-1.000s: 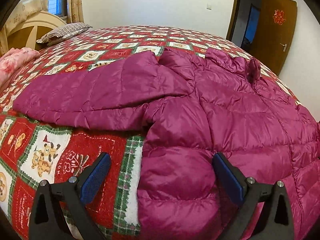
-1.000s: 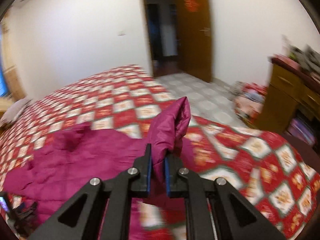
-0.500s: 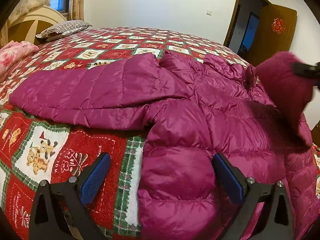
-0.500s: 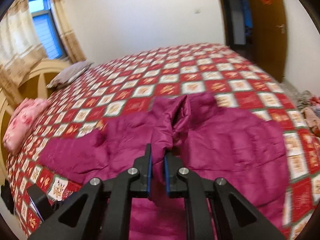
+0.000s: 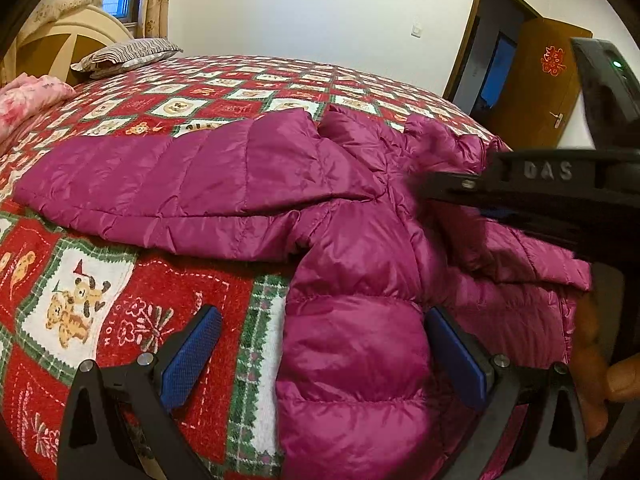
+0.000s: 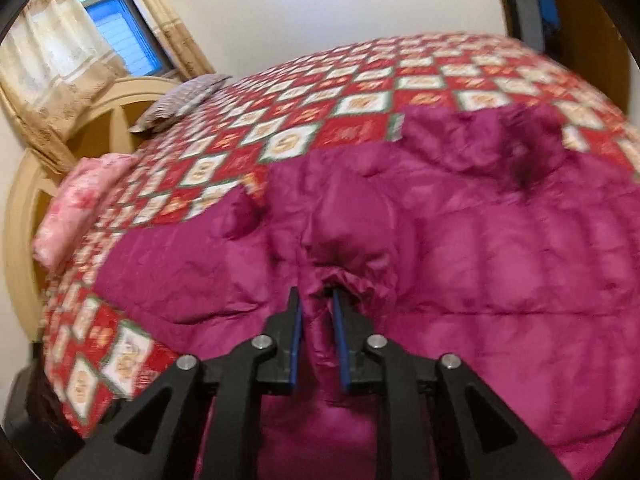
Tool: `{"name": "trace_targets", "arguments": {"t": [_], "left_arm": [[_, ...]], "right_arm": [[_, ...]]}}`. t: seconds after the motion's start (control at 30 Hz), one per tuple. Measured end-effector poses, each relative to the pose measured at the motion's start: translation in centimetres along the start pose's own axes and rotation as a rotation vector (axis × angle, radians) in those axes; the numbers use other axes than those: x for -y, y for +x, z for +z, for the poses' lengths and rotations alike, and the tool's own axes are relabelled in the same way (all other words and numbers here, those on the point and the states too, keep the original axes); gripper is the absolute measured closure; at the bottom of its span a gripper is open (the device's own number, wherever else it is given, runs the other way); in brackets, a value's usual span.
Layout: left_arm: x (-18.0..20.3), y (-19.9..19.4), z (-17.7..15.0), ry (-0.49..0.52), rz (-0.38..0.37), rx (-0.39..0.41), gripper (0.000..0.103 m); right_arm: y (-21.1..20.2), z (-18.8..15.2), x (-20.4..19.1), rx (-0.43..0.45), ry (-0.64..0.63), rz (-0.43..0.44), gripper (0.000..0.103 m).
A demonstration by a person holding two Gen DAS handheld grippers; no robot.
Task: Fold large clothes
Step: 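Fold the held sleeve across the jacket body with the right tool, release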
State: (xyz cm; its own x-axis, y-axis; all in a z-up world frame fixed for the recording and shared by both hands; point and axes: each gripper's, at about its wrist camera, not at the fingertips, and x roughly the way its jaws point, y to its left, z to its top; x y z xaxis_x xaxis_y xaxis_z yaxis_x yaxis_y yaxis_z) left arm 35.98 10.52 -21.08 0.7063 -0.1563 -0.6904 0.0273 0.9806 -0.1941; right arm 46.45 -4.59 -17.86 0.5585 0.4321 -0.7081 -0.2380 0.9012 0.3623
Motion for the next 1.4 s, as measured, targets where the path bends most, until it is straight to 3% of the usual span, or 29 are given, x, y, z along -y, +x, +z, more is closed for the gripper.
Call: {"name": "trace_targets", "arguments": {"t": [0.13, 0.27, 0.37, 0.43, 0.5, 0.6, 0.63, 0.8, 1.03, 1.13, 1.2, 1.4], "left_arm": [[0.0, 0.1, 0.0, 0.003, 0.004, -0.004, 0.001], [0.2, 0.1, 0.1, 0.009, 0.013, -0.012, 0.001], [0.4, 0.2, 0.2, 0.018, 0.03, -0.025, 0.001], [0.7, 0.1, 0.4, 0.03, 0.05, -0.033, 0.001], [1.4, -0.3, 1.0, 0.056, 0.082, -0.036, 0.001], [3.1, -2.5, 2.7, 0.095, 0.077, 0.018, 0.001], [3.6, -3.1, 3.3, 0.1, 0.072, 0.036, 0.001], [7.8, -3.8, 7.5, 0.166, 0.07, 0.089, 0.001], [11.1, 1.7, 10.1, 0.221, 0.163, 0.068, 0.001], [10.5, 4.7, 10.0, 0.198, 0.258, 0.044, 0.001], [9.9, 5.7, 9.7, 0.167, 0.268, 0.025, 0.001], [9.5, 8.8, 8.0, 0.172, 0.324, -0.02, 0.001]], "right_arm": [[-0.9, 0.6, -0.5, -0.026, 0.022, 0.138, 0.082], [-7.4, 1.8, 1.2, 0.096, 0.004, 0.108, 0.082], [-13.4, 2.3, 6.0, 0.215, 0.05, -0.042, 0.069], [-17.0, 2.3, 10.7, 0.29, 0.113, -0.183, 0.069], [-18.6, 1.9, 15.5, 0.306, 0.205, -0.288, 0.067], [-18.0, 1.1, 20.0, 0.26, 0.262, -0.36, 0.07], [-16.7, 0.8, 21.2, 0.219, 0.269, -0.367, 0.075], [-11.8, -1.7, 22.9, 0.107, 0.364, -0.286, 0.079], [-11.2, -2.0, 21.4, 0.082, 0.232, -0.335, 0.079], [-14.4, -1.2, 21.3, 0.194, 0.216, -0.355, 0.079], [-14.8, -0.3, 21.1, 0.216, 0.188, -0.381, 0.079], [-10.5, -0.5, 22.1, 0.127, 0.163, -0.453, 0.078]]}}
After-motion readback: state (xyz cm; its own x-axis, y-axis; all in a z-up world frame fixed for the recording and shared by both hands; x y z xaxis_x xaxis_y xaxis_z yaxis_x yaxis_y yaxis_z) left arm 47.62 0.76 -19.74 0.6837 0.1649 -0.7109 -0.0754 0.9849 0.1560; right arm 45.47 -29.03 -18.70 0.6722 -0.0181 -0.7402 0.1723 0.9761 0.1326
